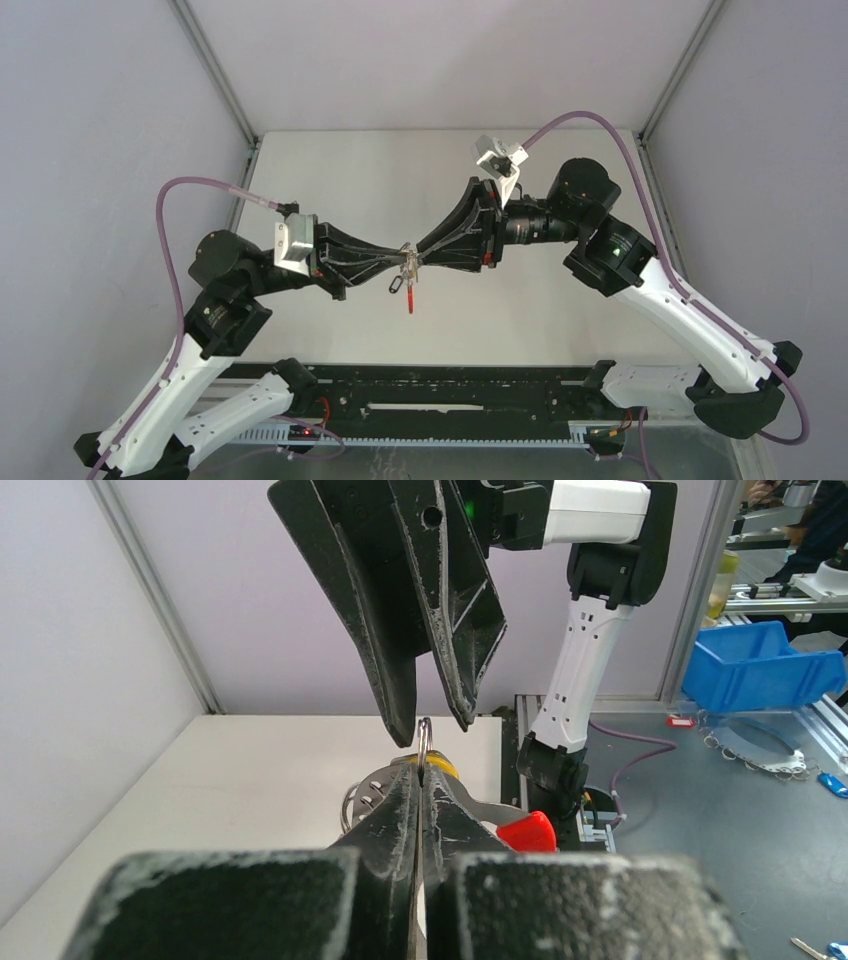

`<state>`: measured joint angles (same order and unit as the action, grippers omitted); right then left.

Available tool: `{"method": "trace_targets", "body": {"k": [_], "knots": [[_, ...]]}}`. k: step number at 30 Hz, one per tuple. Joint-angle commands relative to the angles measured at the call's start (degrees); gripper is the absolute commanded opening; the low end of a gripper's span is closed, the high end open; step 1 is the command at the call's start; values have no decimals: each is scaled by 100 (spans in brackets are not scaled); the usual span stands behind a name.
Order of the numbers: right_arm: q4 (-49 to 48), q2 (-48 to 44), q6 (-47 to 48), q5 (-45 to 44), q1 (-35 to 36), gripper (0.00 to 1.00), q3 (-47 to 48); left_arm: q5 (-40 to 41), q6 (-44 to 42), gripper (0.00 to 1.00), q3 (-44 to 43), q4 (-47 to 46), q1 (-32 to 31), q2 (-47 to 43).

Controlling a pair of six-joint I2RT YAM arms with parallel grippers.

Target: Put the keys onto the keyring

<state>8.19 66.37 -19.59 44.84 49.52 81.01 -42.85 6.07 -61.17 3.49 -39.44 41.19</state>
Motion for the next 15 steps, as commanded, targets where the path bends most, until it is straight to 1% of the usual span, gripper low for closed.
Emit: {"method": "trace_targets", "body": {"k": [1, 4, 10, 13, 15], "knots": [[-398, 49, -247, 151, -21, 35, 64, -92, 61, 0, -219, -327, -18, -54], [-497, 84, -328, 236, -21, 29, 66, -95, 44, 0, -222, -323, -15, -55], [-414, 95, -359, 354, -58, 8, 68, -83, 16, 0, -220, -322, -9, -67], [-359, 95, -431, 442, -131, 2, 66, 0, 0, 0, -205, -327, -5, -86], [-314, 83, -458, 489, -165, 0, 64, -1, 0, 0, -184, -327, 10, -102]]}}
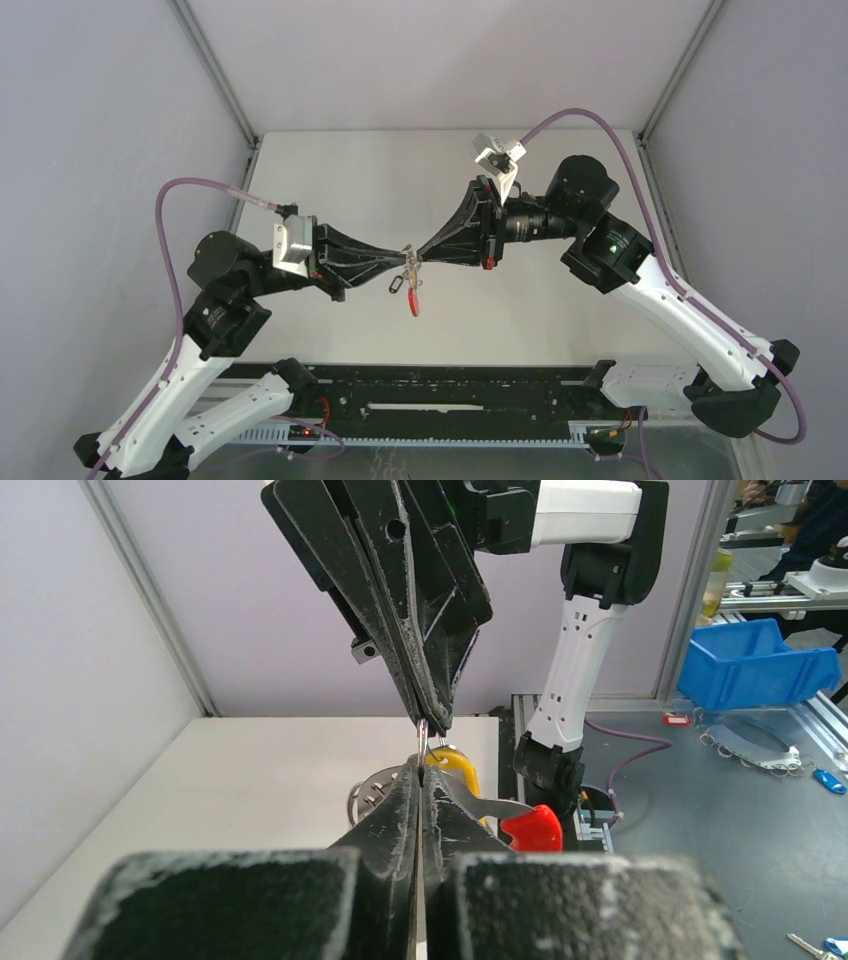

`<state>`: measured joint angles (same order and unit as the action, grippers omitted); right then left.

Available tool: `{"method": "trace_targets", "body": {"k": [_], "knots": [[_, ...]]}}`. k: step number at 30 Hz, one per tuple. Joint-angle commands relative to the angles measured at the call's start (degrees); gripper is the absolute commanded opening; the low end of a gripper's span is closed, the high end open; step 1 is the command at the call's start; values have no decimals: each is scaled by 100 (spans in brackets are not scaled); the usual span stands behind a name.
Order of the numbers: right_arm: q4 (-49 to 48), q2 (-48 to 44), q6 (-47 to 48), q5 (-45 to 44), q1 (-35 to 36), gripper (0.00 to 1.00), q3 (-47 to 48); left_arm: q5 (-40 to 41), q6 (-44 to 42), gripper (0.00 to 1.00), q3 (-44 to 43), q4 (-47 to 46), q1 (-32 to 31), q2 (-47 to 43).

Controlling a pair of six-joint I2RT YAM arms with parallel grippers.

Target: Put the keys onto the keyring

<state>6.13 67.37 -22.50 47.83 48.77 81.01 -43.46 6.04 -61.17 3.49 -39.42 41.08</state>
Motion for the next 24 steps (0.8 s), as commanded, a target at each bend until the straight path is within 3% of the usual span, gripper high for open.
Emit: {"method": "trace_targets", "body": {"k": [1, 22, 24], "knots": [[-79, -29, -175, 212, -98, 0, 64, 51, 14, 0, -177, -324, 10, -96], [-131, 385, -592, 708, -95, 0, -7, -327, 7, 0, -293, -586, -4, 49], [-200, 374, -617, 750, -93, 4, -7, -346, -14, 0, -278, -578, 2, 36]]}}
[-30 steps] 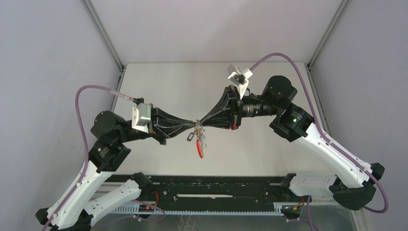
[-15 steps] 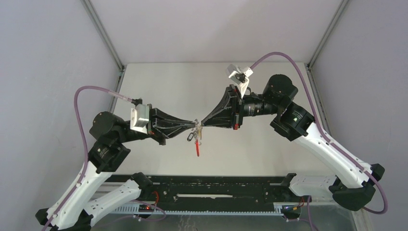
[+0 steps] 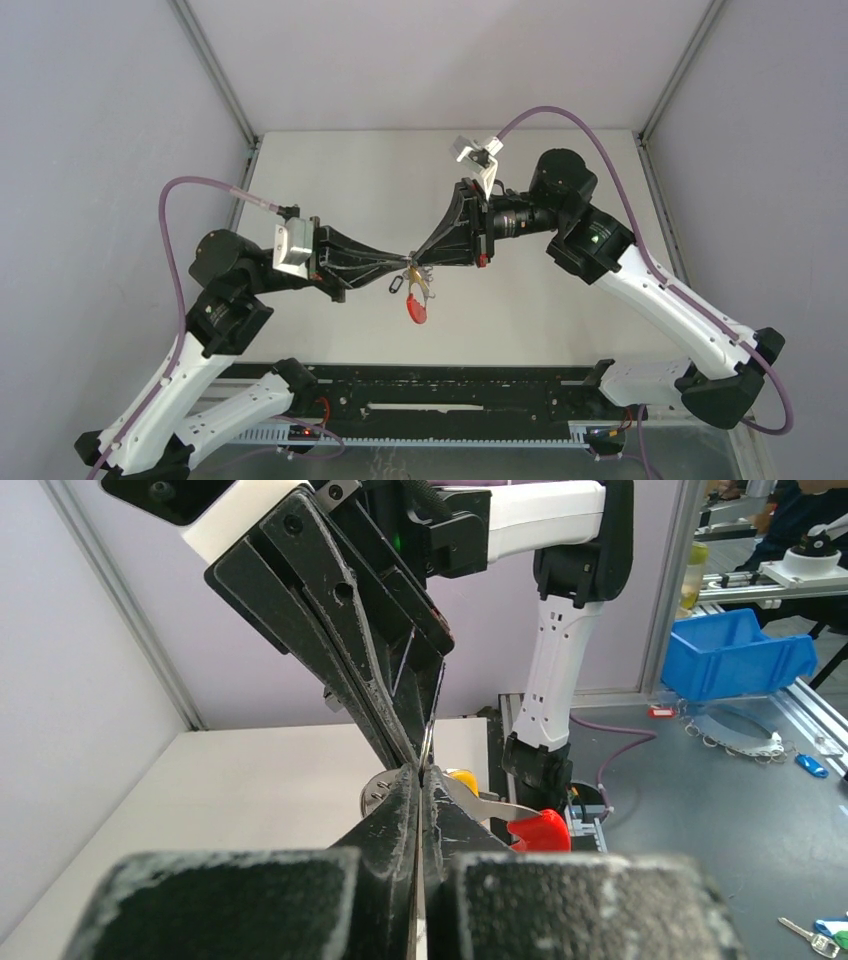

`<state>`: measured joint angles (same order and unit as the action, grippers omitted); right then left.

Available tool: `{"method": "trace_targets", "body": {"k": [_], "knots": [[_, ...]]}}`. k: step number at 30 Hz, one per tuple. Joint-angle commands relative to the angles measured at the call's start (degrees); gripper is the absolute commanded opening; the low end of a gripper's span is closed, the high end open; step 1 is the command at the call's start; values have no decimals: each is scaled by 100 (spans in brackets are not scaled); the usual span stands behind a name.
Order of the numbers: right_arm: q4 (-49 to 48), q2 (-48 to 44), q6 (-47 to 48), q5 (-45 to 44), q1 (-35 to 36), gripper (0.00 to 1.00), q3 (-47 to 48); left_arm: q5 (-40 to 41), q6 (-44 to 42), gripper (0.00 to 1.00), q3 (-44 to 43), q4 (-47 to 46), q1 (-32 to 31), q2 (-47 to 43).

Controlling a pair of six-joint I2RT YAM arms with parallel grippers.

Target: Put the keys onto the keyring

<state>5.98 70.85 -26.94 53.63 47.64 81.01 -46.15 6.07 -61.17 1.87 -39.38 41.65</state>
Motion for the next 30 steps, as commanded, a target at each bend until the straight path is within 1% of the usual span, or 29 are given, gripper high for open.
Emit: {"method": "trace_targets", "body": {"k": [1, 3, 7, 10, 15, 18, 21, 23, 28, 30], "knots": [[-193, 2, -152, 188, 6, 6, -5, -78, -17, 0, -274, -411, -7, -30], [-111, -89, -22, 157, -63, 12, 38, -83, -23, 0, -265, -398, -8, -38], [228, -397, 390, -120, -249, 30, 186, -69, -26, 0, -232, -390, -8, -60], [389, -509, 720, -279, -281, 37, 336, -61, -18, 0, -221, -389, -8, -69], [528, -505, 1160, -380, -127, 40, 486, -27, 15, 0, -221, -380, -9, -70], [845, -450, 1761, -640, 168, 42, 688, -32, 26, 0, -208, -364, -8, -66], [1158, -337, 2171, -871, 413, 43, 933, -41, 43, 0, -219, -354, -6, -51], [1317, -241, 2290, -930, 476, 43, 1052, -51, 44, 0, -228, -353, -9, -54], [1331, -136, 2334, -926, 573, 40, 1133, -35, 44, 0, -217, -354, -9, -61], [1442, -77, 2377, -1057, 644, 40, 1184, -40, 44, 0, -203, -363, -7, -69]]}}
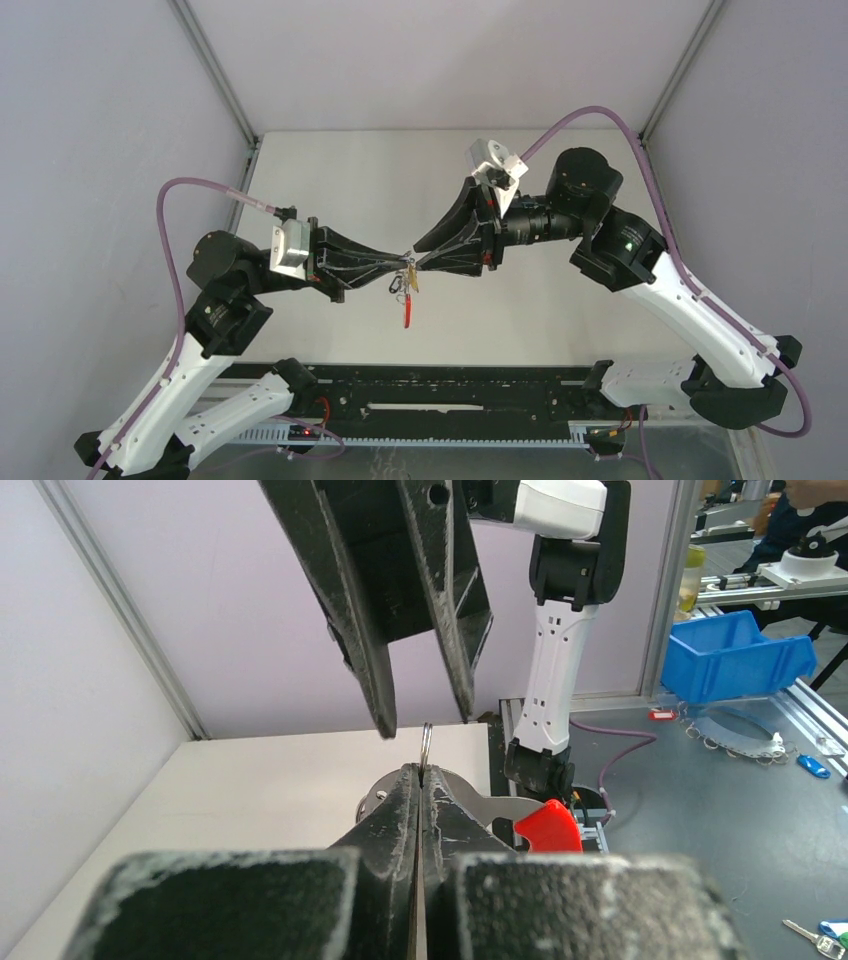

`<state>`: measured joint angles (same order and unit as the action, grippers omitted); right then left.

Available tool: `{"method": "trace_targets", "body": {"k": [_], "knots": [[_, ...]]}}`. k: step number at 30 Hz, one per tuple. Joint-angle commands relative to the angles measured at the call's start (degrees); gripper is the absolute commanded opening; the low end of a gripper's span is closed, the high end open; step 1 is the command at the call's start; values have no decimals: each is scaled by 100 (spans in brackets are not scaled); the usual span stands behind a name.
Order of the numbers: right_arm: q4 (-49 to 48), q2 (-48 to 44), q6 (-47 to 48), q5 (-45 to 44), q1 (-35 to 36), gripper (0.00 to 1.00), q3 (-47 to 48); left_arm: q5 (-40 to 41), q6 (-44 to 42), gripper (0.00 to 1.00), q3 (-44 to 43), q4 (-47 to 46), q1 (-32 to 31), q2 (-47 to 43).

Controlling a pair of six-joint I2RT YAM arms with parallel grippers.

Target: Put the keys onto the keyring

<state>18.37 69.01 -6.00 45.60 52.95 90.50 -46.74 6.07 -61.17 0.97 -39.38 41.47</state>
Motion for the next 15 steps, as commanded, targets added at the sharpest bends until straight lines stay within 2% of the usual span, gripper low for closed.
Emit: {"method": "trace_targets", "body": {"k": [1, 6, 7, 11, 12, 15], "knots": [[290, 146, 319, -311, 145, 39, 306, 16, 44, 0, -203, -273, -3, -52], [346, 177, 469, -550, 279, 36, 331, -71, 74, 0, -218, -244, -5, -64], [324, 174, 476, -564, 302, 33, 333, -72, 66, 0, -221, -240, -8, -71], [324, 184, 427, -622, 332, 4, 331, -56, 57, 0, -199, -227, -4, -79], [344, 164, 436, -661, 338, 0, 321, -50, 42, 0, -188, -200, -4, -88], [507, 95, 497, -742, 336, 0, 286, 20, -66, 0, -139, 29, -4, -103]]}}
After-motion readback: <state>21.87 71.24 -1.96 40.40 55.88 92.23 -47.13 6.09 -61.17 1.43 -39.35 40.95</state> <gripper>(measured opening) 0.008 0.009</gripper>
